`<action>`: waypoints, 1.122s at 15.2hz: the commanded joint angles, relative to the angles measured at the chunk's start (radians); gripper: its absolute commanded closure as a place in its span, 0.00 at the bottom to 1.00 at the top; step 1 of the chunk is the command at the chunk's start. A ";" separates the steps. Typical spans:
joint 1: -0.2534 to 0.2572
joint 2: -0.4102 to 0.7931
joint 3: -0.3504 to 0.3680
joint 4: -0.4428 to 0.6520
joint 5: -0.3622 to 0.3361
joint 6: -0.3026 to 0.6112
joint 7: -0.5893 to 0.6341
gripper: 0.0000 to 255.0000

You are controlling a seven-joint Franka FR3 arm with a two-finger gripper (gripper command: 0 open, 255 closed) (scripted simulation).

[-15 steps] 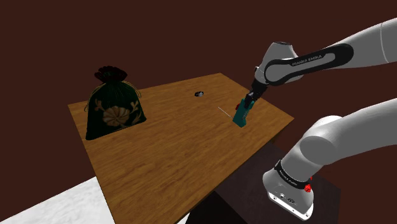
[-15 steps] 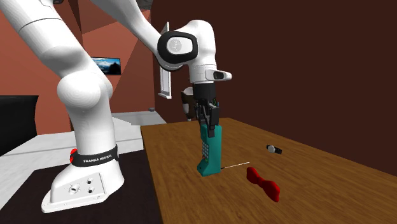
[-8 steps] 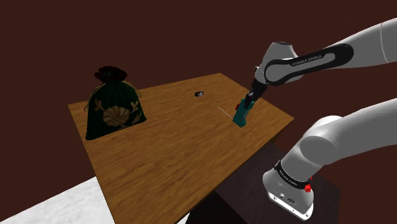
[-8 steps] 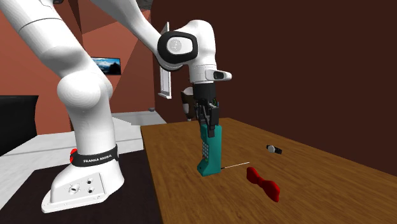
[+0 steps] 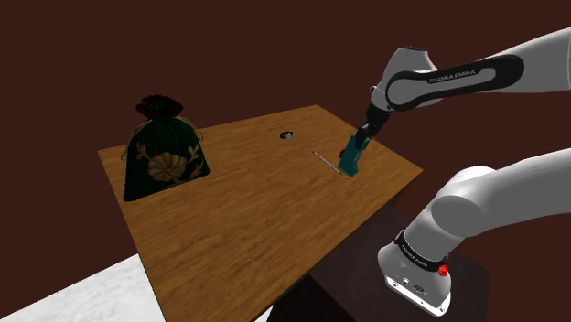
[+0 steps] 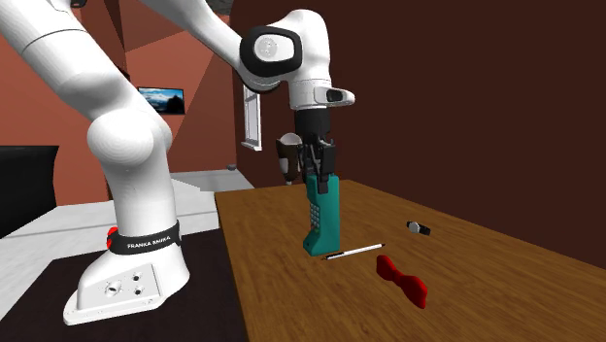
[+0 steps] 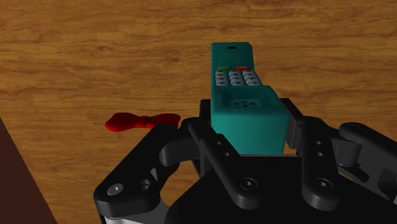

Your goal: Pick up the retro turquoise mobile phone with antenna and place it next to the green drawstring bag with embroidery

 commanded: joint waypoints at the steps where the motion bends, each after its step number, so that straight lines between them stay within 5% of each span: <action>1: 0.001 -0.021 0.008 0.016 0.005 -0.037 0.000 1.00; 17: 0.012 -0.101 0.047 0.183 0.040 -0.283 -0.013 1.00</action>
